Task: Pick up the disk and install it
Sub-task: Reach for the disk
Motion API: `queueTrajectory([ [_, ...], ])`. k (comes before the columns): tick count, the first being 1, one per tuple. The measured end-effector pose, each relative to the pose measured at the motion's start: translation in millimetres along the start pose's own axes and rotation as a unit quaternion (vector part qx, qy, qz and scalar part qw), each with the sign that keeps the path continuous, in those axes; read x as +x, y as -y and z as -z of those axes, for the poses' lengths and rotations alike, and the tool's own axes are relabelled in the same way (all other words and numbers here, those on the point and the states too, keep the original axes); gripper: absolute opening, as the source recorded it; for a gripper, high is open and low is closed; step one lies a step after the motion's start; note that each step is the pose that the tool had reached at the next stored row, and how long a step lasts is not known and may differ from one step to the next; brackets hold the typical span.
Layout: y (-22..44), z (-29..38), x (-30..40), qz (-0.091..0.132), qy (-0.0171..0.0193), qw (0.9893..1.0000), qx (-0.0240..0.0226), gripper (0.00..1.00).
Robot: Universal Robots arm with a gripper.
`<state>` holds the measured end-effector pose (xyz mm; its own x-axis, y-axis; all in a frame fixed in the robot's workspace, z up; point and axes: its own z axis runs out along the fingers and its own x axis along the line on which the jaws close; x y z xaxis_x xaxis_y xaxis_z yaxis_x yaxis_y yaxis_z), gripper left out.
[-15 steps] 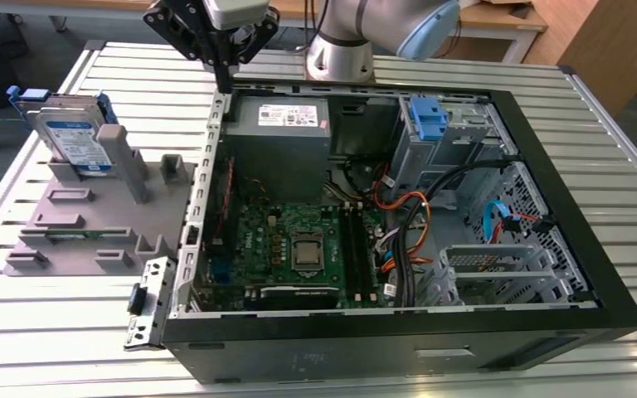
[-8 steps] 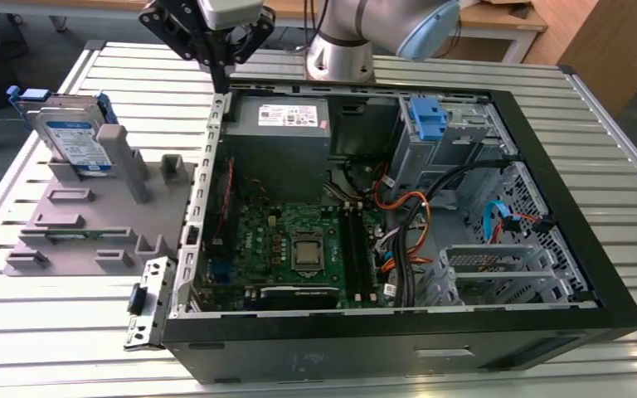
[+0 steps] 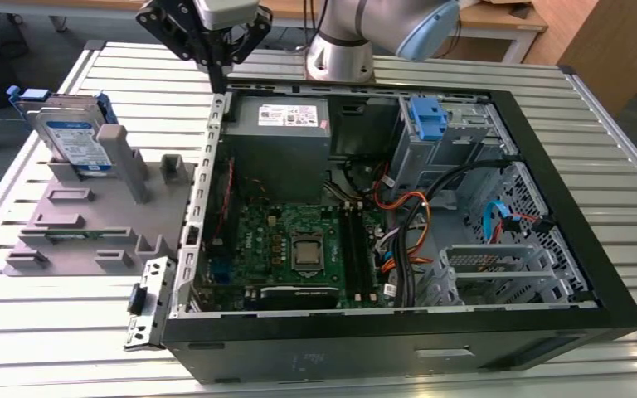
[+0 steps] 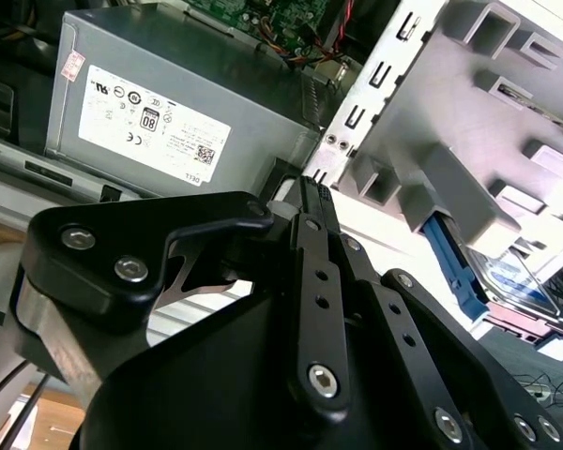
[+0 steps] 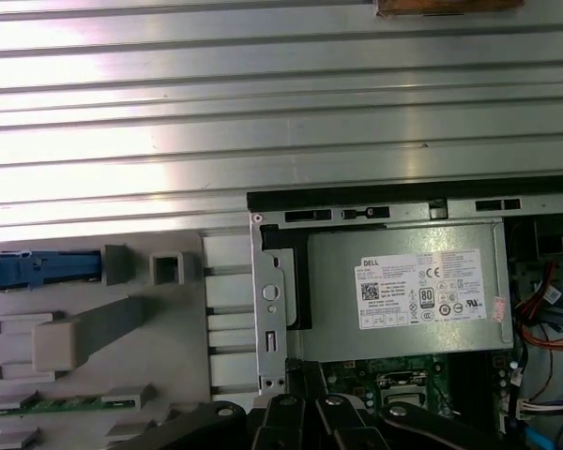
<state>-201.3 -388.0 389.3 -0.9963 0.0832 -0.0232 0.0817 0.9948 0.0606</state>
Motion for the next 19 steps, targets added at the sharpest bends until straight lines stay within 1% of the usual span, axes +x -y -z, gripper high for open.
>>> queueTrajectory([
  [19,0.3,0.0,3.8,0.000,0.0000,1.0000,0.0000,0.11],
])
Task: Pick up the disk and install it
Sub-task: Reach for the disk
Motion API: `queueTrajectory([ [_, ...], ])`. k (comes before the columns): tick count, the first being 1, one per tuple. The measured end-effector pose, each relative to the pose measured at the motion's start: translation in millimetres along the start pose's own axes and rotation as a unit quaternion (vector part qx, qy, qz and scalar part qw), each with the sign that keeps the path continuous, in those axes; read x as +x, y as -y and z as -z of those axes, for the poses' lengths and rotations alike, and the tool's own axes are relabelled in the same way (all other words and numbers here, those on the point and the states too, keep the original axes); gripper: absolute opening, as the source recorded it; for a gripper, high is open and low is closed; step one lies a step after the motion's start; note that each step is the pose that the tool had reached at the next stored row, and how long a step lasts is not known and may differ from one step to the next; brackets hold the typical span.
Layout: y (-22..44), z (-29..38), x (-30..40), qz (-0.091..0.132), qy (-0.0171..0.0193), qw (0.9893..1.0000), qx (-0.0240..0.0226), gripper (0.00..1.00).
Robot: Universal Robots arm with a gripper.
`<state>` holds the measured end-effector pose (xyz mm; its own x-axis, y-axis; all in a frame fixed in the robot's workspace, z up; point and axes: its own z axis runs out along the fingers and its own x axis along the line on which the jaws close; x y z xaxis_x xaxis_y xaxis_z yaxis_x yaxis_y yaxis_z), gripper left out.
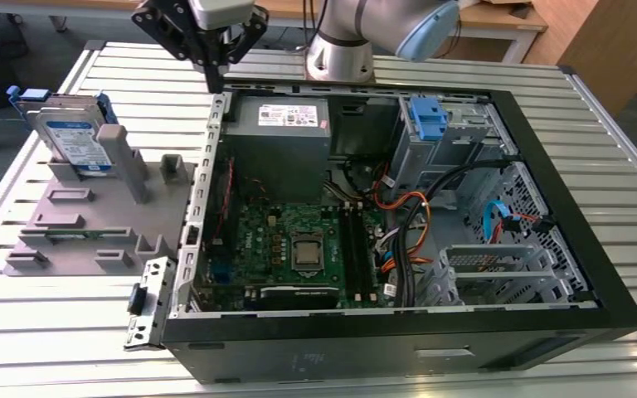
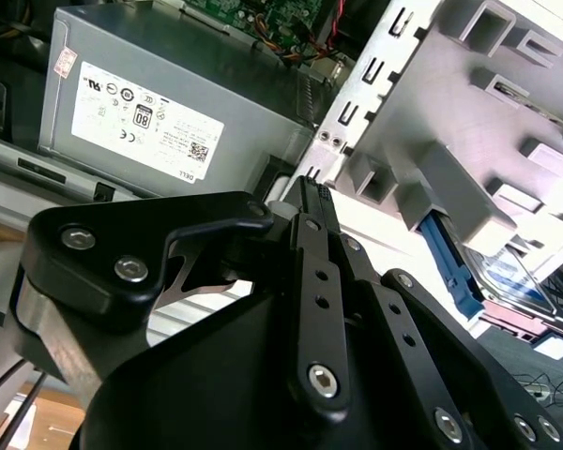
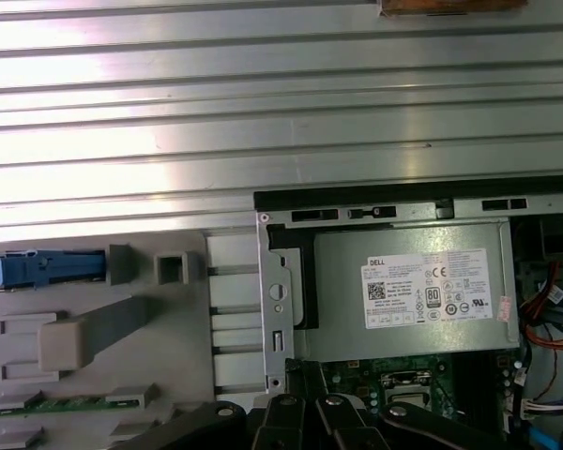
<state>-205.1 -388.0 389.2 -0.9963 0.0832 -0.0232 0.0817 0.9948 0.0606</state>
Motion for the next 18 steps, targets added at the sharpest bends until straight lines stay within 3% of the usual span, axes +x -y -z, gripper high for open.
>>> queueTrajectory([
  [10,0.2,-0.1,2.8,0.000,0.0000,1.0000,0.0000,0.11],
  [18,0.8,-0.4,10.3,0.000,0.0000,1.0000,0.0000,0.11],
])
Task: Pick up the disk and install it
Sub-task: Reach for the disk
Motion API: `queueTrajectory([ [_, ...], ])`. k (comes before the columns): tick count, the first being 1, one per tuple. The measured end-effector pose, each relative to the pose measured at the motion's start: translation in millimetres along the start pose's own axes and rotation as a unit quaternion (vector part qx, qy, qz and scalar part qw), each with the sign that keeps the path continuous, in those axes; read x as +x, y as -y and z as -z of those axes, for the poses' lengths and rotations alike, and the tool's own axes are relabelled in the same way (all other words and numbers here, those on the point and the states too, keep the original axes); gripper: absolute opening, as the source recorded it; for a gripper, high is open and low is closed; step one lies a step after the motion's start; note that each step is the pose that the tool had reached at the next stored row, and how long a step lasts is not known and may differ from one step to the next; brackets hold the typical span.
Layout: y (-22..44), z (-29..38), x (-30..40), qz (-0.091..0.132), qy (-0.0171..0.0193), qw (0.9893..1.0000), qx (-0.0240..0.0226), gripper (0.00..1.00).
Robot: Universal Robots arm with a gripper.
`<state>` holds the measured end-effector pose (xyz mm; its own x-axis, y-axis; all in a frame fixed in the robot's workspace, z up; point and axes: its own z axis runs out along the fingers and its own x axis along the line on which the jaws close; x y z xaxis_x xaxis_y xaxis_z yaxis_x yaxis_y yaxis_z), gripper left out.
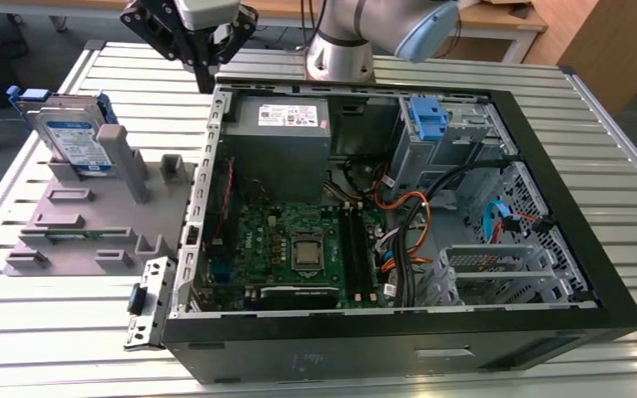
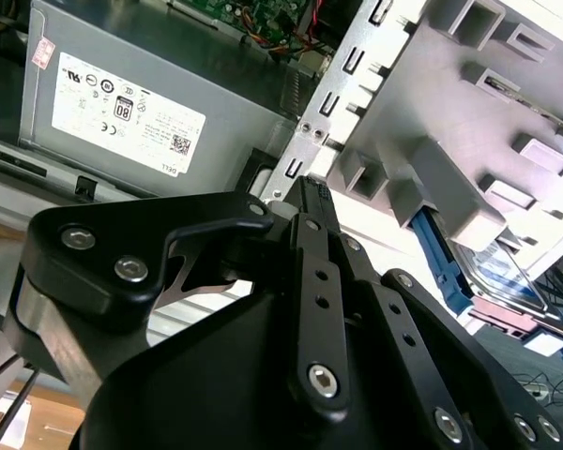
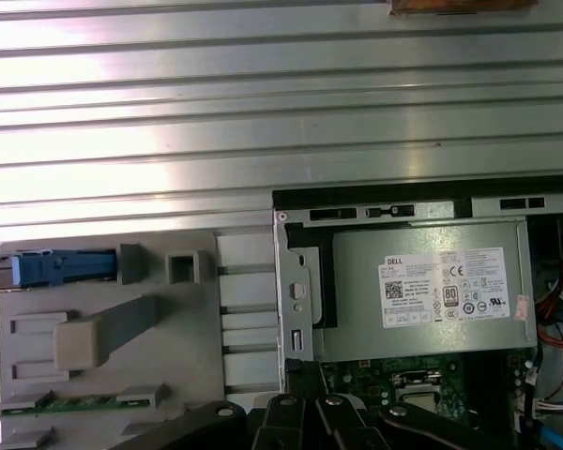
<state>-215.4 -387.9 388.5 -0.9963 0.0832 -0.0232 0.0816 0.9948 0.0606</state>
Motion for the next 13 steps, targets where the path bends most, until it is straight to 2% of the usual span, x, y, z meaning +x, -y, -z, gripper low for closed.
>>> queueTrajectory([
  [13,1.1,-0.2,12.9,0.000,0.0000,1.0000,0.0000,0.11],
])
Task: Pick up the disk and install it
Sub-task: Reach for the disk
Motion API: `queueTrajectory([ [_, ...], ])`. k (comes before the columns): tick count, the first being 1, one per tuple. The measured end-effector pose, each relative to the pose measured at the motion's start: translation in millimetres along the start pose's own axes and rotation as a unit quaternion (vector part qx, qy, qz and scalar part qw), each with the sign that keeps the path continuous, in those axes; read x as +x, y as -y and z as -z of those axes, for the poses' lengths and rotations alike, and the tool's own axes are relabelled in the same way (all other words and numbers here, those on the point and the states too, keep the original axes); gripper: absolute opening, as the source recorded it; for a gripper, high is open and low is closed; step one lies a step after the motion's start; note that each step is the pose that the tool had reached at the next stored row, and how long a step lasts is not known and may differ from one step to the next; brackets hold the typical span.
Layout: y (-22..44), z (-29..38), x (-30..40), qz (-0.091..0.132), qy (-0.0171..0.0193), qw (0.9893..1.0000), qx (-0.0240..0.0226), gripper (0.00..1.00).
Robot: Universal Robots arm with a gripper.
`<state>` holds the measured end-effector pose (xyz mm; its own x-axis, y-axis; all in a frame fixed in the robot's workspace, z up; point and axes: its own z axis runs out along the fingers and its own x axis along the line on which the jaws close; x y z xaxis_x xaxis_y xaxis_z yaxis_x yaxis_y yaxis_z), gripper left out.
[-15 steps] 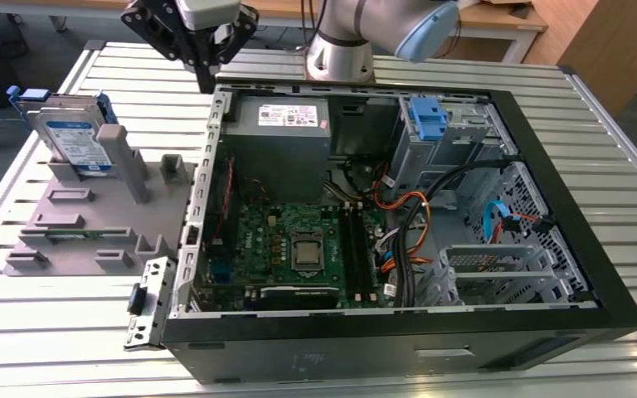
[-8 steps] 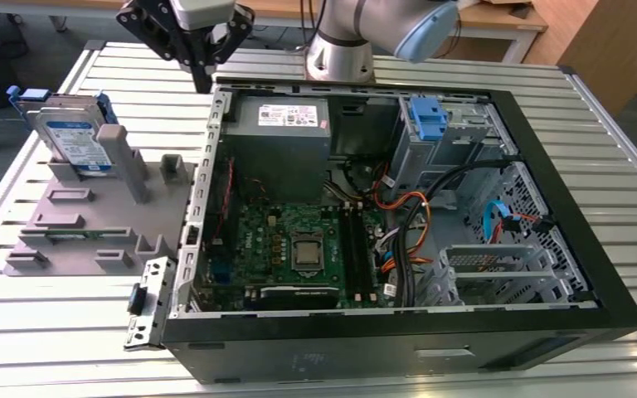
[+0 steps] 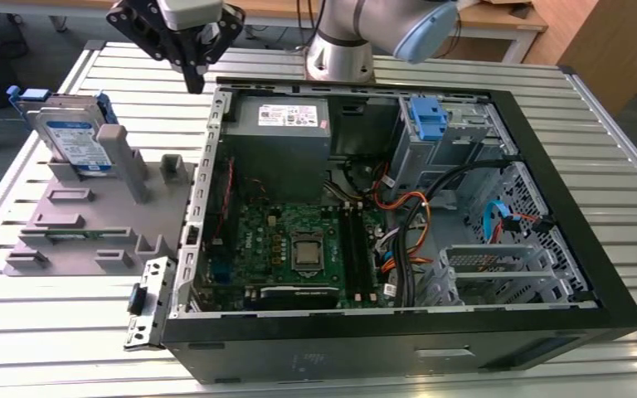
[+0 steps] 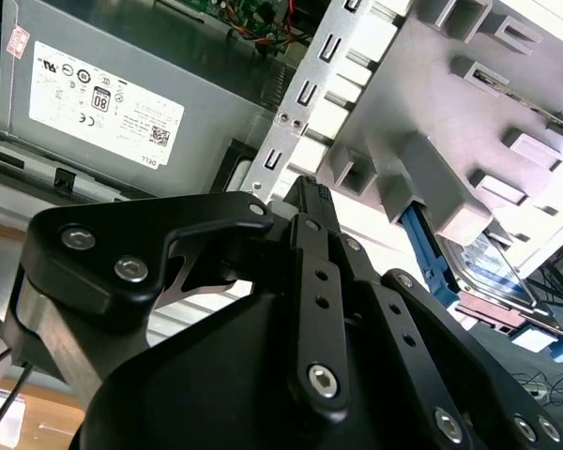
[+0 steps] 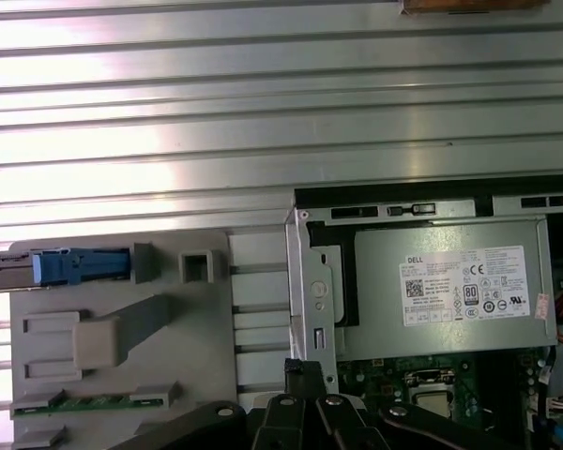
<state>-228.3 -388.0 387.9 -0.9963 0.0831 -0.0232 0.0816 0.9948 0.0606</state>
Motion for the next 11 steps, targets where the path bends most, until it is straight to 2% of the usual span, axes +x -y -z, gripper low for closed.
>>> queueTrajectory([
  [11,1.4,-0.5,17.0,0.000,0.0000,1.0000,0.0000,0.11],
])
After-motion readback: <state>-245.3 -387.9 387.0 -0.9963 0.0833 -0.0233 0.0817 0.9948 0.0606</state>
